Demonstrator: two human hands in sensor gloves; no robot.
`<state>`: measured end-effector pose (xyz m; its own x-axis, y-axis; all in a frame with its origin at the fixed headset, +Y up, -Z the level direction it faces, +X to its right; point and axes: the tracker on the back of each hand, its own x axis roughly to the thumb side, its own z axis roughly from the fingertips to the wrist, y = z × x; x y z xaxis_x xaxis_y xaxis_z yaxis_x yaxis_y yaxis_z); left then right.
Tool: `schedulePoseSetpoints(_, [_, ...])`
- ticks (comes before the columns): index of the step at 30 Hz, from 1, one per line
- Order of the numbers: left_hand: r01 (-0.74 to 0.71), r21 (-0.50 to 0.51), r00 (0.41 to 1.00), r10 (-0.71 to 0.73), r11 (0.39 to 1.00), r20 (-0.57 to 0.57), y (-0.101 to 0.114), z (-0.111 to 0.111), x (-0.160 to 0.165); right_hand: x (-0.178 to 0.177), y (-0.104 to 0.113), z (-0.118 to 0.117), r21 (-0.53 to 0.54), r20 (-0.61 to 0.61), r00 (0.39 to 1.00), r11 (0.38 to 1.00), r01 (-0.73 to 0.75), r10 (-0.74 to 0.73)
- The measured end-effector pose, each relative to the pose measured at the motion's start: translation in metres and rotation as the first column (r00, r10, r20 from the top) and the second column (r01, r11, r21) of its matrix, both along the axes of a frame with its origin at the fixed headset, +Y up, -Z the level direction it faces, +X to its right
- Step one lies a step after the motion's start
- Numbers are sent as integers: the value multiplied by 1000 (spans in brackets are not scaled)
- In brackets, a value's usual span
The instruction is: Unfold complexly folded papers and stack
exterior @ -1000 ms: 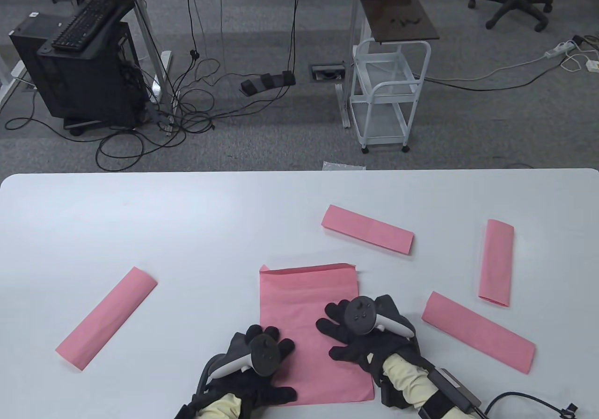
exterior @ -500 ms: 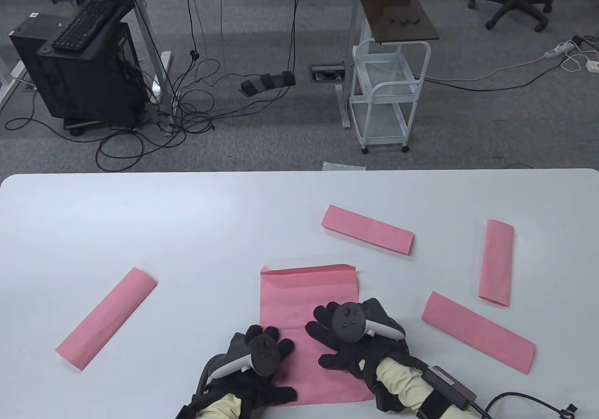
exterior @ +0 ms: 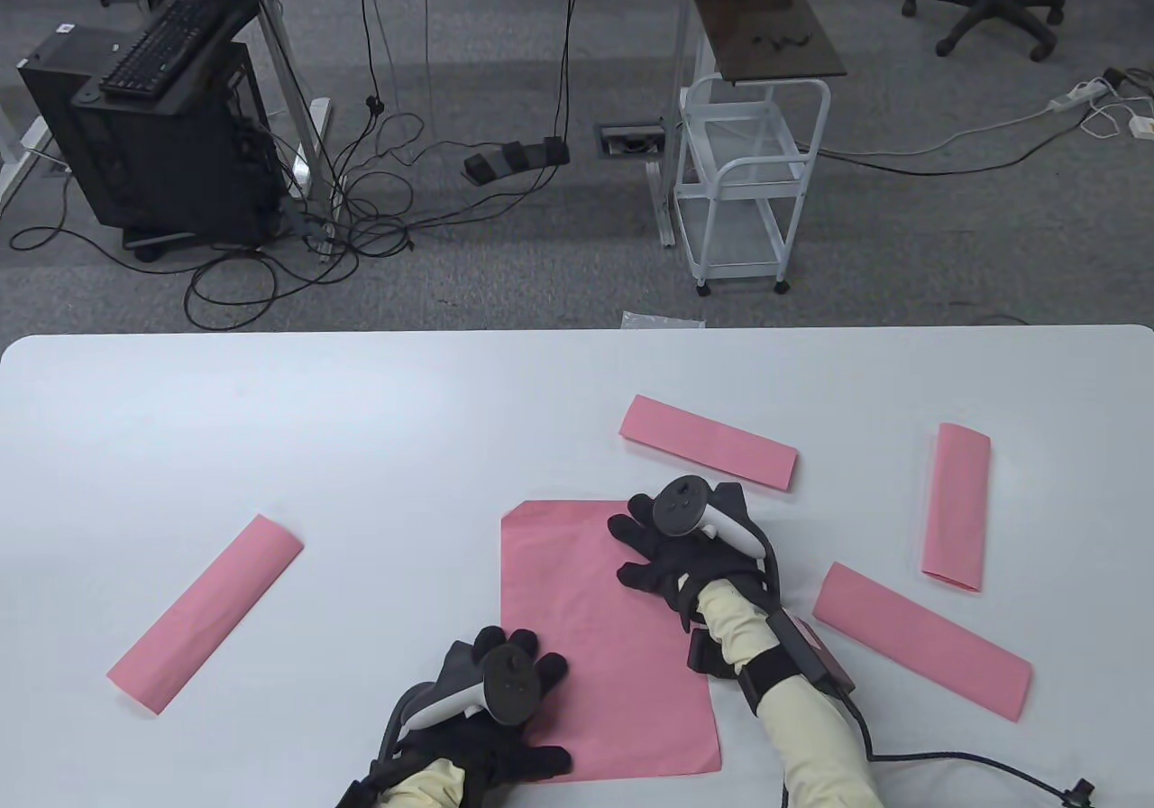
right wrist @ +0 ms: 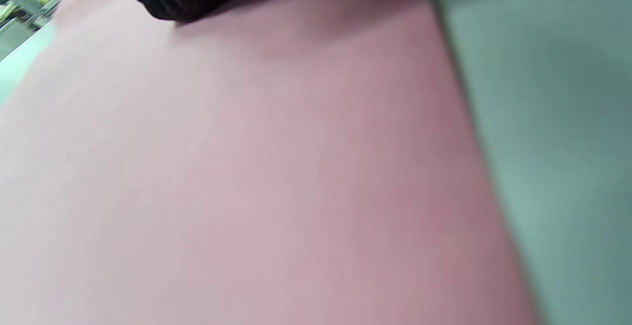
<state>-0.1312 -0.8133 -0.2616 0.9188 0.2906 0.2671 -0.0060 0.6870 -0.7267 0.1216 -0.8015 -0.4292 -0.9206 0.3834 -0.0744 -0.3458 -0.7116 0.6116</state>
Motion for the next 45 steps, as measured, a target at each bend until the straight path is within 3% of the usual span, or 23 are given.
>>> schedulePoseSetpoints(8, [0,0,1000,0,1000,0,0,0,0,-2,6,-3,13,33,998,999,45,-45])
schedulePoseSetpoints(11, [0,0,1000,0,1000,-1,0,0,0,-6,15,14,99,-64,994,990,97,-91])
schedulePoseSetpoints(15, [-3,-1,1000,3,1000,0,0,0,0,-5,27,56,185,-177,981,977,108,-74])
schedulePoseSetpoints(19, [-3,0,1000,3,1000,-2,0,0,0,5,26,111,133,-319,948,990,41,4])
schedulePoseSetpoints(23, [-2,0,1000,2,1000,-5,0,0,0,18,9,148,37,-370,927,998,-57,67])
schedulePoseSetpoints(25, [-3,0,1000,3,1000,-6,0,0,0,23,1,152,16,-363,929,997,-74,75])
schedulePoseSetpoints(27, [-4,0,1000,4,1000,-8,1,0,-1,27,-4,152,-34,-314,949,999,22,-32])
schedulePoseSetpoints(30, [-31,19,999,31,999,-24,6,-2,1,28,-6,153,-20,-320,947,999,34,-38])
schedulePoseSetpoints(35, [-91,114,994,83,989,70,27,3,29,27,-7,153,-15,-314,948,999,48,-50])
schedulePoseSetpoints(40, [-35,60,988,26,998,155,10,8,60,27,-6,153,-12,-313,949,999,48,-50])
schedulePoseSetpoints(45, [44,62,991,-52,997,127,12,1,31,29,-6,154,-19,-308,950,998,53,-56])
